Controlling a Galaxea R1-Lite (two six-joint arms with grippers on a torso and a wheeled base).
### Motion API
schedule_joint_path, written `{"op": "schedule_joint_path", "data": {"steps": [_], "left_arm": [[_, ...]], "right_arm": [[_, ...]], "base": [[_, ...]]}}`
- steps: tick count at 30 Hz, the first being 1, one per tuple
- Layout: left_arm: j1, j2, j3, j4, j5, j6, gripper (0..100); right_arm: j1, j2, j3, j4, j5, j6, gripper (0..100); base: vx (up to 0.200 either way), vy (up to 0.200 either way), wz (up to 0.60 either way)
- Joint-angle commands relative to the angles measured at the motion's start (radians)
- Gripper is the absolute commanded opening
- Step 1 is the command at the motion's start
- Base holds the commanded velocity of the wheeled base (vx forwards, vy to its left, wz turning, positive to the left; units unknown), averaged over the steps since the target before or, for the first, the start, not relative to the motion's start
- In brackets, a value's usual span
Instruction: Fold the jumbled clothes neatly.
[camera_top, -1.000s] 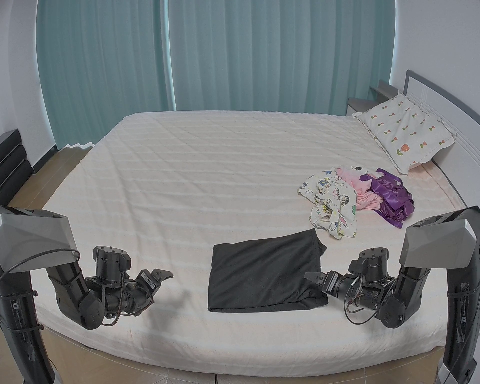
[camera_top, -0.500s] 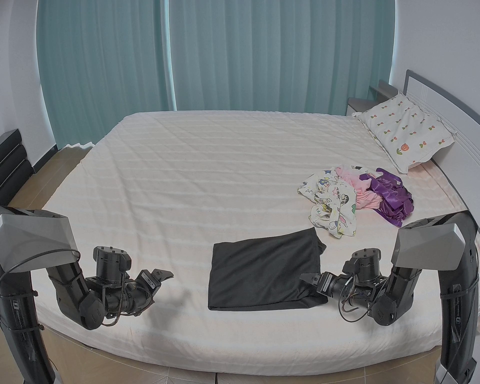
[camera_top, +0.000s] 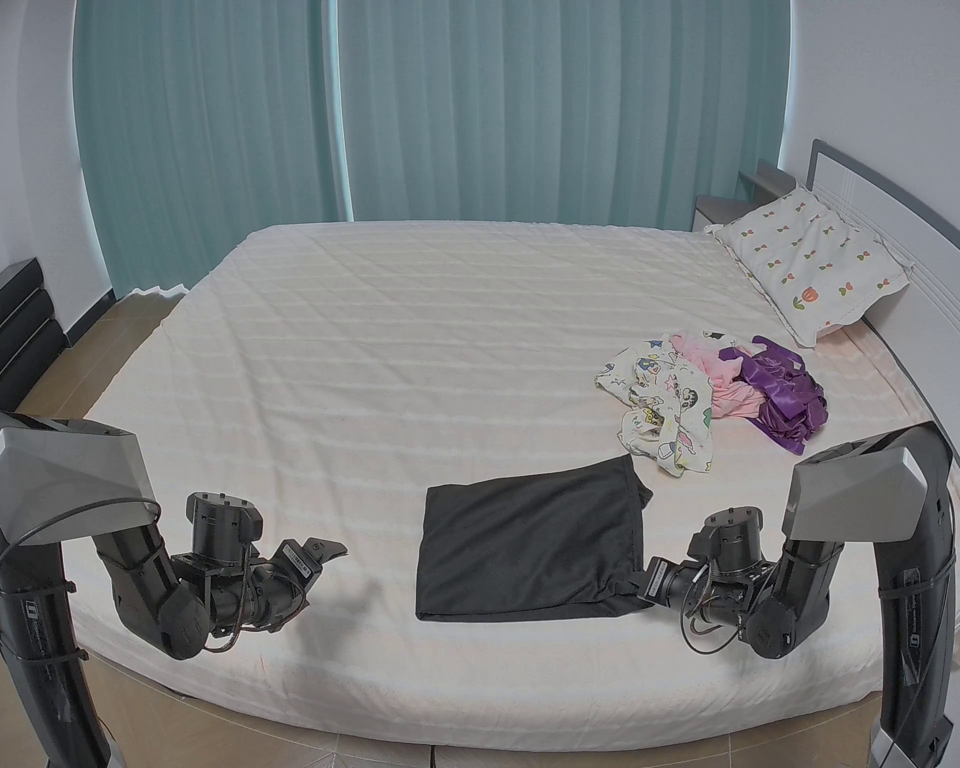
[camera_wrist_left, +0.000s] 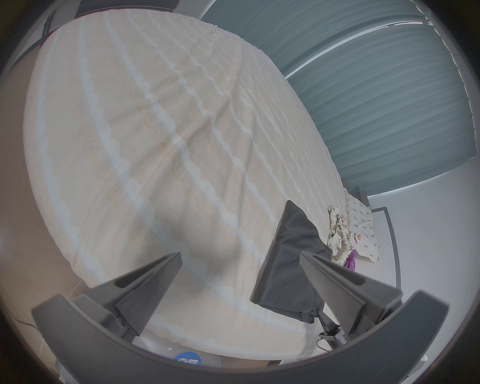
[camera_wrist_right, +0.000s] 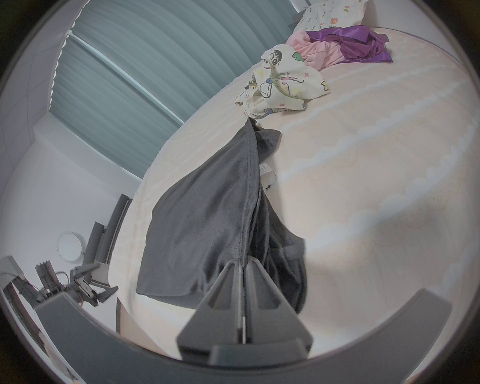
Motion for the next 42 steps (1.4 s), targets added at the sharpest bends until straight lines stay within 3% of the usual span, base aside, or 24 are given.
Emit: {"op": "schedule_joint_path", "data": {"steps": [1, 13, 28, 29, 37, 42], "left_arm": [[0.000, 0.002, 0.000, 0.000, 0.000, 0.000, 100], [0.000, 0.002, 0.000, 0.000, 0.000, 0.000, 100], [0.000, 0.002, 0.000, 0.000, 0.000, 0.000, 100], [0.000, 0.002, 0.000, 0.000, 0.000, 0.000, 100], [0.000, 0.002, 0.000, 0.000, 0.000, 0.000, 100], [0.000, 0.002, 0.000, 0.000, 0.000, 0.000, 100]], "right_arm": [[-0.007, -0.014, 0.053, -0.006, -0.003, -0.032, 0], [-0.059, -0.072, 0.115, -0.017, 0.018, -0.033, 0], [-0.062, -0.058, 0.149, 0.000, 0.032, -0.062, 0], [-0.062, -0.056, 0.150, 0.006, 0.032, -0.066, 100], [-0.073, -0.089, 0.138, 0.005, 0.029, -0.075, 100], [-0.100, -0.109, -0.042, 0.054, 0.021, -0.066, 100]], "base": [[0.000, 0.000, 0.00], [0.000, 0.000, 0.00], [0.000, 0.000, 0.00], [0.000, 0.000, 0.00], [0.000, 0.000, 0.00], [0.000, 0.000, 0.00]]}}
